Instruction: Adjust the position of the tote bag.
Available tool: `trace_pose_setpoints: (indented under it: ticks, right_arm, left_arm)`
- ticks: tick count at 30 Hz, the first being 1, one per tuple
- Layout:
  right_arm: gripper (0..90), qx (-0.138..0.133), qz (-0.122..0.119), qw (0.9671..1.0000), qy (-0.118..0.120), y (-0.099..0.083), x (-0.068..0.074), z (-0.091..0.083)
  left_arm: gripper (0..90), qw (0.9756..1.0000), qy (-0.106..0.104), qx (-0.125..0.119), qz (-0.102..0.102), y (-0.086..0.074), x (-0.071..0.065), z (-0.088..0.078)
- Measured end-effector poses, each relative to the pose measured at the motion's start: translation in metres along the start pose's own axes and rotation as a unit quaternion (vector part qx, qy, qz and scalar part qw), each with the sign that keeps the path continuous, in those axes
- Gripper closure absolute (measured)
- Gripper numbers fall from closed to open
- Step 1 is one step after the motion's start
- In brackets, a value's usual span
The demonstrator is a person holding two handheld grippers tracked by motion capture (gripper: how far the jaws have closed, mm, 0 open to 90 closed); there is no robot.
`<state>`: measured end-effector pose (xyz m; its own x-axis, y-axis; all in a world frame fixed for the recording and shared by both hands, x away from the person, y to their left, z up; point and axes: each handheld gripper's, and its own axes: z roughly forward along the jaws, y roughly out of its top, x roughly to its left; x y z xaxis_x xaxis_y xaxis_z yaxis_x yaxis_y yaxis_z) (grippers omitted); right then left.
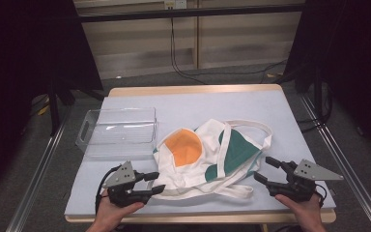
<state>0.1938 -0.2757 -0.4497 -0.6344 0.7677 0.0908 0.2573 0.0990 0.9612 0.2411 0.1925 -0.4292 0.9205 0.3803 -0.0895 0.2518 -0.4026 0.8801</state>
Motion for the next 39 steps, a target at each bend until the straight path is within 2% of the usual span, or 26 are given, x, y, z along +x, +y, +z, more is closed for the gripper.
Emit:
trace_pose_setpoints:
  ticks: [2, 4, 7, 10, 12, 15, 17, 19, 21, 22, 25, 26, 28, 33, 34, 36, 37, 38, 39]
  right_arm:
    - [30.4, 0.002, 0.000, 1.0000, 0.004, 0.000, -0.001, 0.001]
    - [30.4, 0.002, 0.001, 1.0000, 0.005, 0.000, -0.001, 0.002]
    - [27.7, 0.005, 0.007, 0.9999, 0.008, -0.001, -0.002, 0.002]
    - [27.6, -0.001, 0.011, 0.9999, 0.008, 0.000, -0.001, 0.000]
    - [27.6, 0.000, 0.010, 0.9999, 0.008, -0.001, 0.000, 0.001]
    - [27.6, 0.005, 0.009, 0.9998, 0.015, -0.001, 0.000, 0.002]
    - [27.2, 0.007, 0.011, 0.9998, 0.018, -0.001, 0.000, 0.004]
    - [27.0, 0.010, 0.013, 0.9997, 0.020, -0.001, 0.000, 0.005]
    - [26.9, 0.012, 0.011, 0.9996, 0.021, -0.001, 0.000, 0.005]
    - [26.9, 0.014, 0.012, 0.9995, 0.024, -0.001, 0.000, 0.005]
    - [26.8, 0.014, 0.013, 0.9995, 0.025, -0.001, 0.001, 0.005]
    - [26.8, 0.014, 0.013, 0.9995, 0.025, -0.001, 0.001, 0.005]
    - [26.8, 0.012, 0.013, 0.9996, 0.021, -0.001, 0.000, 0.005]
    - [26.7, 0.014, 0.014, 0.9996, 0.022, -0.002, -0.001, 0.005]
    - [26.7, 0.015, 0.016, 0.9995, 0.023, -0.002, 0.000, 0.006]
    - [26.6, 0.018, 0.015, 0.9994, 0.024, -0.002, -0.001, 0.006]
    - [26.6, 0.018, 0.015, 0.9994, 0.024, -0.002, -0.001, 0.006]
    - [26.6, 0.018, 0.017, 0.9994, 0.023, -0.002, -0.001, 0.007]
    - [26.6, 0.018, 0.016, 0.9994, 0.023, -0.002, -0.001, 0.007]
  left_arm:
    - [54.7, 0.9999, -0.011, 0.004, 0.003, 0.003, 0.000, 0.006]
    - [54.7, 0.9993, -0.034, 0.017, -0.001, 0.009, -0.004, 0.013]
    - [55.8, 0.9988, -0.047, 0.017, 0.007, 0.015, -0.010, 0.018]
    - [56.9, 0.9986, -0.047, 0.022, 0.003, 0.019, -0.012, 0.025]
    - [57.8, 0.9982, -0.053, 0.029, 0.007, 0.021, -0.012, 0.030]
    - [56.2, 0.9977, -0.049, 0.040, 0.023, 0.027, -0.011, 0.036]
    - [55.3, 0.9977, -0.051, 0.041, 0.017, 0.031, -0.009, 0.040]
    - [55.0, 0.9976, -0.049, 0.046, 0.019, 0.035, -0.007, 0.044]
    - [51.9, 0.9979, -0.045, 0.045, 0.007, 0.040, -0.006, 0.050]
    - [52.0, 0.9979, -0.047, 0.043, 0.008, 0.041, -0.006, 0.053]
    - [54.5, 0.9967, -0.053, 0.056, 0.025, 0.046, -0.005, 0.061]
    - [55.2, 0.9967, -0.053, 0.056, 0.025, 0.046, -0.005, 0.061]
    - [55.2, 0.9950, -0.059, 0.073, 0.034, 0.051, -0.004, 0.068]
    - [54.9, 0.9928, -0.067, 0.090, 0.041, 0.057, -0.001, 0.080]
    - [54.9, 0.9913, -0.068, 0.101, 0.050, 0.058, -0.001, 0.082]
    - [56.2, 0.9899, -0.075, 0.107, 0.056, 0.059, -0.002, 0.088]
    - [58.5, 0.9896, -0.066, 0.110, 0.065, 0.059, -0.002, 0.091]
    - [65.5, 0.9877, -0.054, 0.127, 0.074, 0.060, -0.002, 0.095]
    - [68.0, 0.9858, -0.048, 0.138, 0.082, 0.060, 0.000, 0.098]
